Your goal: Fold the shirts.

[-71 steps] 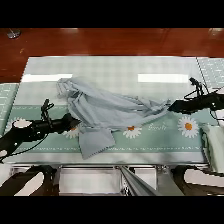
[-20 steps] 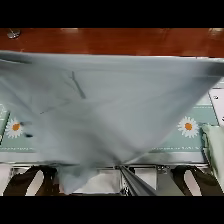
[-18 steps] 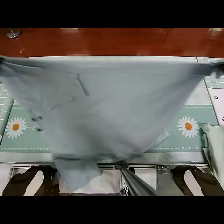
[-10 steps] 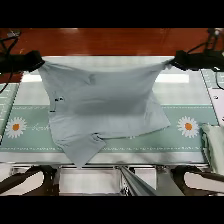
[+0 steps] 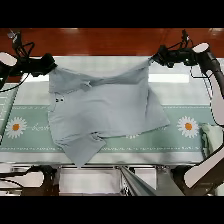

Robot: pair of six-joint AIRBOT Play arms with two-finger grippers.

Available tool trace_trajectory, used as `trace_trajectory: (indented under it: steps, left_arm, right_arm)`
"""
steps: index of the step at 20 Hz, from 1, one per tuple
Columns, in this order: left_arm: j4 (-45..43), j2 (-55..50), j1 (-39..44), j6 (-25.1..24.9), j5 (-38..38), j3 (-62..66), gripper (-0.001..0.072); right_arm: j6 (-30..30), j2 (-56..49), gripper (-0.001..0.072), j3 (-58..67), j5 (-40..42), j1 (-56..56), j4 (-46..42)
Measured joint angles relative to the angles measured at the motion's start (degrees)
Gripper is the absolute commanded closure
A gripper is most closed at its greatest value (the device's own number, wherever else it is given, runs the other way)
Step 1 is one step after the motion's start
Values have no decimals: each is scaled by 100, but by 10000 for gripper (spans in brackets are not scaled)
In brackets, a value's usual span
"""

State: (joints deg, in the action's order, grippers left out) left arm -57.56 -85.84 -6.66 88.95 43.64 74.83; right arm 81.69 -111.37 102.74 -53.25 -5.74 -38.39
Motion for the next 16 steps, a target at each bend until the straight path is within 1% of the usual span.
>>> trace_trajectory:
  steps: [1,3,5,6,8,10,12,14,16]
  left_arm:
    - [-20,-44,-46,4,269,50,4]
    - [-184,-94,-280,-2,1047,225,4]
    - [-420,-55,-664,-72,2103,321,4]
    - [-533,37,-868,-122,2503,282,4]
    - [-737,400,-1279,-201,3126,-79,4]
    - [-717,966,-1650,-426,3429,-831,4]
    - [-511,1563,-2024,-723,3591,-1875,4]
    - [-284,2118,-2430,-918,3589,-2931,5]
    - [-142,2527,-2837,-1029,3582,-3764,6]
  right_arm:
    - [-2,-52,83,85,-114,-46,146]
    - [-11,-74,84,273,-549,-229,348]
    - [-70,48,84,387,-1340,-518,345]
    - [-96,192,84,402,-1799,-682,133]
    - [-114,649,84,166,-2472,-979,-610]
    - [-184,1329,84,-579,-2673,-1272,-1335]
    - [-310,2129,85,-1834,-2597,-1523,-1670]
    - [-518,3008,85,-3289,-2166,-1722,-1552]
    - [-828,3864,85,-4627,-1843,-1825,-1193]
